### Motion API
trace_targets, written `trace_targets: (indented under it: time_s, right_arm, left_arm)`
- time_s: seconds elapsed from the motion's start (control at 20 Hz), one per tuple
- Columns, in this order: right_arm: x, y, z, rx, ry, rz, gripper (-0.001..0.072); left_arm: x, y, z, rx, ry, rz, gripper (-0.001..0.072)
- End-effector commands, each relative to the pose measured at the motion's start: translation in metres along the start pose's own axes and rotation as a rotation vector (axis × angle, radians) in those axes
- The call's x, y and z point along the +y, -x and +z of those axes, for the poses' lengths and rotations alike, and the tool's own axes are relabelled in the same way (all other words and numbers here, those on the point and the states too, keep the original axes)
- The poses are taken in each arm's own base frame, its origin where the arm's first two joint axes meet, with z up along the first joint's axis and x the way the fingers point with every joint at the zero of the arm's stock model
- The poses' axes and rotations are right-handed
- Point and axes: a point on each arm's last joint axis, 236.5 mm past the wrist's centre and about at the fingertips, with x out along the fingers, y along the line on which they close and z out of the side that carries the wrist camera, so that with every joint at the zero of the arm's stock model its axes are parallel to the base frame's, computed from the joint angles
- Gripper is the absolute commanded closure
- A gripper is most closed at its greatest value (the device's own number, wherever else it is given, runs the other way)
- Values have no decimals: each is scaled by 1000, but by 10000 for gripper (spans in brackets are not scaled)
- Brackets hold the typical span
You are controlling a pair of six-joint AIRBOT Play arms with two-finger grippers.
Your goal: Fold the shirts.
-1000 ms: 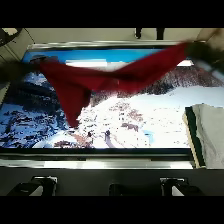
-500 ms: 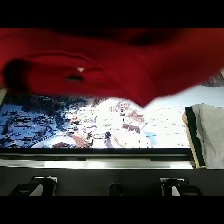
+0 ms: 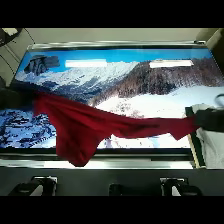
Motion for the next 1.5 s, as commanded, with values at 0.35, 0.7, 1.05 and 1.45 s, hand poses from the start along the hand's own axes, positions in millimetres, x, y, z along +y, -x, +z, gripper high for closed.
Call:
trace_targets:
  time_s: [0.35,0.7,1.05,1.45]
  right_arm:
    - [-33,-171,17,-15,-333,-41,673]
    - [-42,-173,82,-161,-312,-59,208]
    - [-39,-138,102,-175,-278,-72,208]
    - [-6,-139,5,244,-20,44,142]
  left_arm:
    - [50,-208,-42,173,112,-18,589]
    - [136,-147,-91,479,148,150,16]
    - [164,-83,-157,515,435,220,16]
    - [121,-81,-269,682,514,145,16]
